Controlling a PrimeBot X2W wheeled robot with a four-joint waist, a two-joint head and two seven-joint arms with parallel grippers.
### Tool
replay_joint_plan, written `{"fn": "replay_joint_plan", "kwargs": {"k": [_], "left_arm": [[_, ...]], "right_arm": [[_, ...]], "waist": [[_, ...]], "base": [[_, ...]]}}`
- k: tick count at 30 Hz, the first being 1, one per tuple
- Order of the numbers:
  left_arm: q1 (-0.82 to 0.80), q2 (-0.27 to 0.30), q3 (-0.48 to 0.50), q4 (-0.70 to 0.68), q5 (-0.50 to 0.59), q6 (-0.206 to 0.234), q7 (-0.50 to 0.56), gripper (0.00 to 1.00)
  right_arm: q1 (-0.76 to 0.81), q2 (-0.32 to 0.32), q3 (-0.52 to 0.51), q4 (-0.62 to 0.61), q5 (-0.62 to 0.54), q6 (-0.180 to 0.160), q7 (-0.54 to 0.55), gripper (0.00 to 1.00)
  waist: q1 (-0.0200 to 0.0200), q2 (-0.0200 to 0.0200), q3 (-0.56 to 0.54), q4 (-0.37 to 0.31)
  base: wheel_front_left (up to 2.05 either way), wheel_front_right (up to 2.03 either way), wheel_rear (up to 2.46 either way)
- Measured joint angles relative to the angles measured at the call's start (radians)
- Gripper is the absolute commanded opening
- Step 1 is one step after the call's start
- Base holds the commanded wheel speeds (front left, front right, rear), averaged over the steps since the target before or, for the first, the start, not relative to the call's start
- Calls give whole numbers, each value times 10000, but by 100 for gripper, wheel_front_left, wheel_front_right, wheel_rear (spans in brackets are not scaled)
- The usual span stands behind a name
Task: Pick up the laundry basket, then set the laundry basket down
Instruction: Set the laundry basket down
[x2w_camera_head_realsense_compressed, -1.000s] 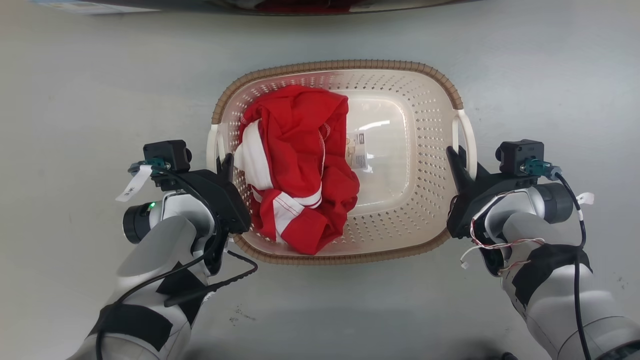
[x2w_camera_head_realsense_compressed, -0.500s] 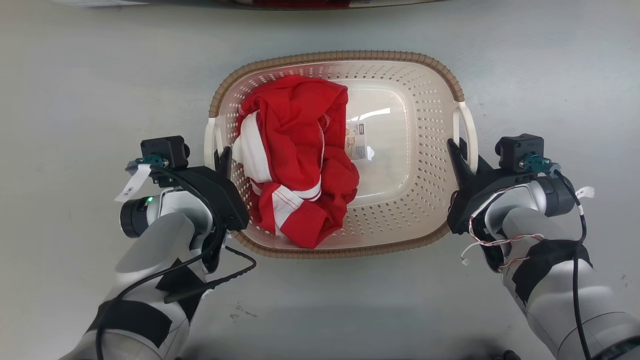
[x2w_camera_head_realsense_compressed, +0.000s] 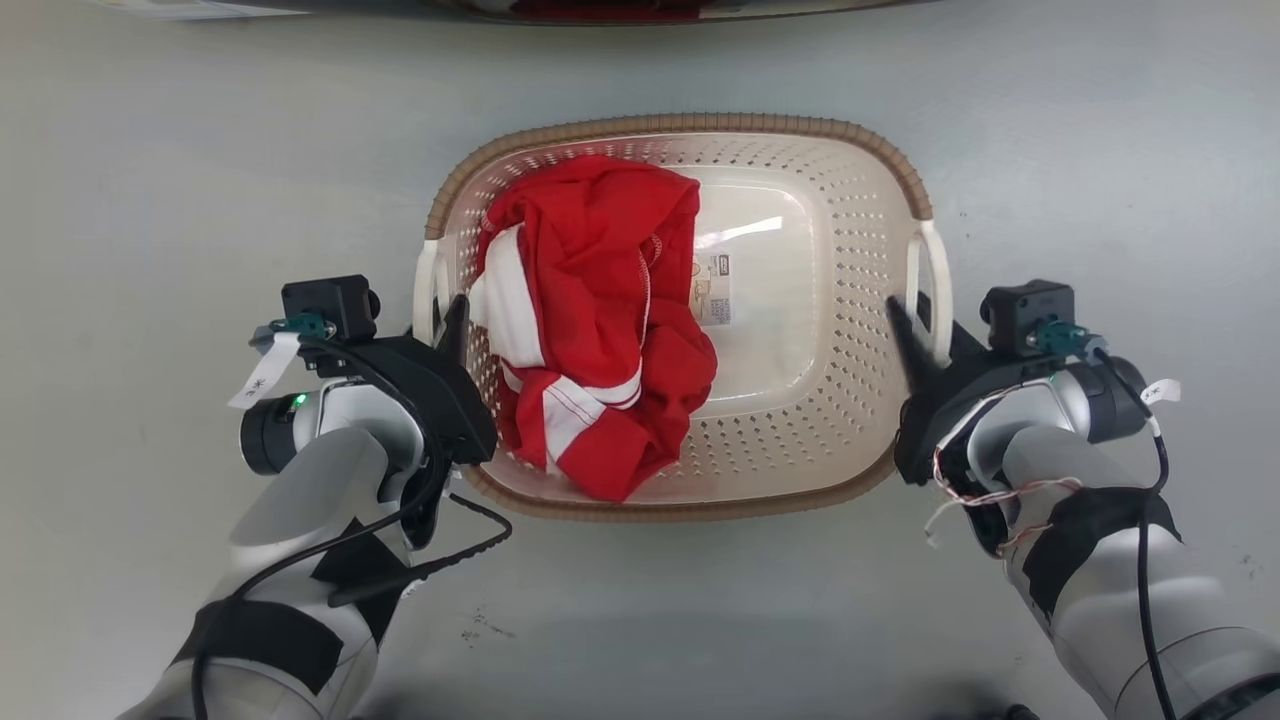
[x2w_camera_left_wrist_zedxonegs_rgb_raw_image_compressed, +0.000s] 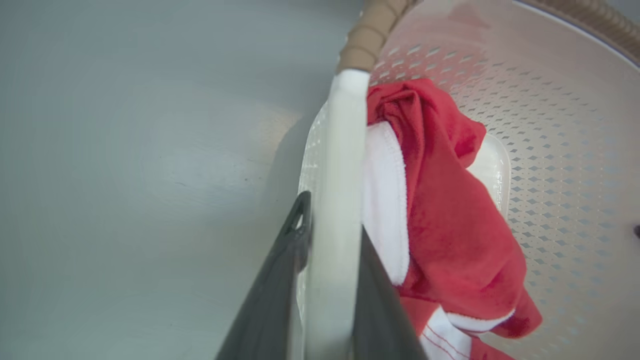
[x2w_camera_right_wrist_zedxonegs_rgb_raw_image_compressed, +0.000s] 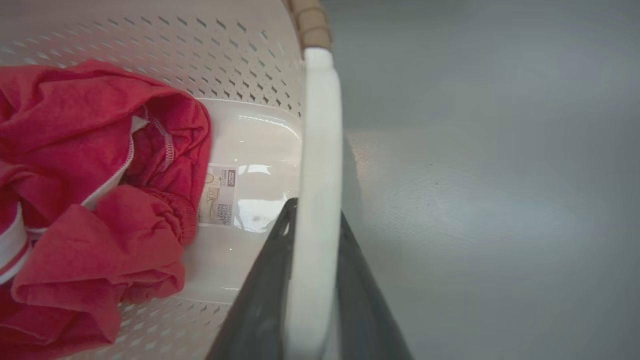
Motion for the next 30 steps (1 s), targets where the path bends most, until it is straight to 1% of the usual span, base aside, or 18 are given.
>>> {"fn": "replay_joint_plan", "kwargs": {"k": [1,10,17,20,23,30], "left_arm": [[-34,12,-15,0,0,-4,-31,100],[-118,10,-58,25,0,-167,-33,100],[77,10,-236,115,2,-176,-33,100],[293,12,-353,219,48,-178,-33,100],[516,13,-589,278,318,-196,-33,100],[931,44,-951,351,545,-249,-33,100]], "right_arm": [[11,4,65,13,-33,27,0,100],[17,10,151,109,-73,88,0,100],[81,15,151,186,-67,138,0,100],[282,25,148,247,-56,165,-2,100],[521,35,127,295,-40,165,-2,100],[925,86,10,249,94,178,-2,100]], "waist": [[0,0,-10,5],[0,0,-197,47],[1,0,-511,61],[0,0,-751,49],[0,0,-1047,30],[0,0,-1913,-43]], "base": [[0,0,0],[0,0,0],[0,0,0],[0,0,0],[0,0,0],[0,0,0]]}}
